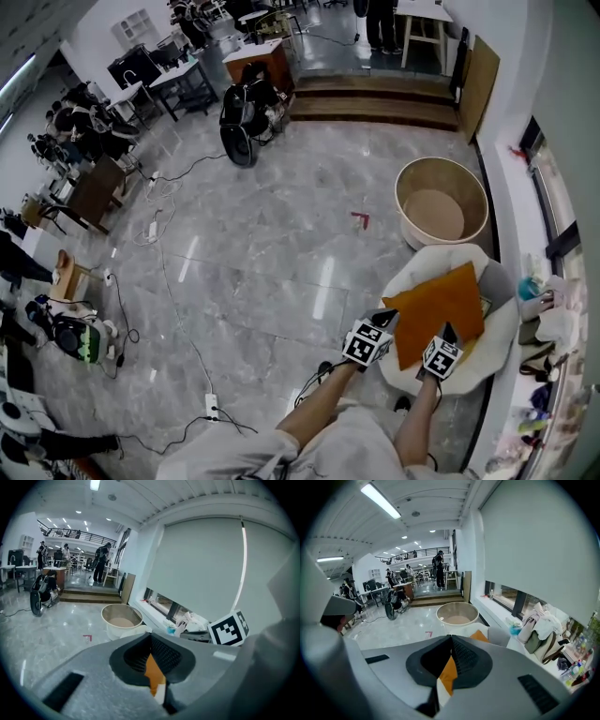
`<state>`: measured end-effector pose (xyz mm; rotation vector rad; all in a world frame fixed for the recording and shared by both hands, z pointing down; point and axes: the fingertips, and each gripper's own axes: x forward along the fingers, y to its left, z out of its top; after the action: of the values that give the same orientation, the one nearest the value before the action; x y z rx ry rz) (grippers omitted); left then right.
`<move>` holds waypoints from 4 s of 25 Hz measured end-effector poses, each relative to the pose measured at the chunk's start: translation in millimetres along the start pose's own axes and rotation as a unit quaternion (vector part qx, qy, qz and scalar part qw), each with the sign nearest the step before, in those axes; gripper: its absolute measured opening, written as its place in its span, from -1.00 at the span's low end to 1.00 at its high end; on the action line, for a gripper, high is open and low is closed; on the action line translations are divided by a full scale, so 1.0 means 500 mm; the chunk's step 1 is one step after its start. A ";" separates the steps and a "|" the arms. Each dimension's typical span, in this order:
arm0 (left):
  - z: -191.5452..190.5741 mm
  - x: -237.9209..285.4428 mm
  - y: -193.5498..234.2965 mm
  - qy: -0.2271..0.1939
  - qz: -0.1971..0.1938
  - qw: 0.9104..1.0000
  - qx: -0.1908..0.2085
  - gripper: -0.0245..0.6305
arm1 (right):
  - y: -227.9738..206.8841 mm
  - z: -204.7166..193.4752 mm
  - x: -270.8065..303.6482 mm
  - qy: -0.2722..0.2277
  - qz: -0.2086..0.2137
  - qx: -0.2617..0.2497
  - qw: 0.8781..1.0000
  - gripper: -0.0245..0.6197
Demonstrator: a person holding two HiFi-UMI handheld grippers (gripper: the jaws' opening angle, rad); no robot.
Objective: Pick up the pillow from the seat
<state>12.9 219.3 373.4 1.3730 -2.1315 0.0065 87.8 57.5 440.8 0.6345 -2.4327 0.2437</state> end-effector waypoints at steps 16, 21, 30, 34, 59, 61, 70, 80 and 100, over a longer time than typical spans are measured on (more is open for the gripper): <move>-0.135 -0.020 0.031 0.093 -0.104 0.989 0.050 -0.90 | 0.120 -0.207 -0.081 0.045 -0.068 0.067 0.994 -0.90; -0.158 0.002 -0.024 0.123 -0.147 0.978 0.080 -0.90 | 0.135 -0.245 -0.112 0.066 -0.080 0.029 0.994 -0.90; -0.283 0.137 -0.074 0.166 -0.188 0.960 0.121 -0.90 | 0.099 -0.343 -0.068 0.059 -0.115 0.047 0.990 -0.90; -0.338 0.209 -0.089 0.198 -0.193 0.952 0.127 -0.90 | 0.042 -0.396 -0.042 0.068 -0.141 0.082 0.984 -0.90; -0.417 0.474 -0.139 0.270 -0.223 0.911 0.217 -0.90 | -0.061 -0.552 0.082 0.090 -0.185 0.290 0.935 -0.90; -0.424 0.493 -0.129 0.278 -0.230 0.904 0.229 -0.90 | -0.062 -0.568 0.092 0.094 -0.194 0.300 0.929 -0.90; -0.430 0.606 -0.037 0.308 -0.291 0.867 0.263 -0.90 | -0.072 -0.522 0.240 0.082 -0.243 0.323 0.911 -0.90; -0.393 0.751 0.137 0.296 -0.304 0.870 0.251 -0.90 | -0.012 -0.342 0.582 0.060 0.002 0.076 0.995 -0.90; -0.378 0.865 0.432 0.249 -0.175 0.952 0.010 -0.90 | 0.095 -0.396 0.889 0.342 0.480 -0.488 0.644 0.09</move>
<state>-200.9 21.1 802.8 1.5507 -1.4626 0.2123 -146.3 -9.8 864.8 -1.0878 -1.5112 -0.3771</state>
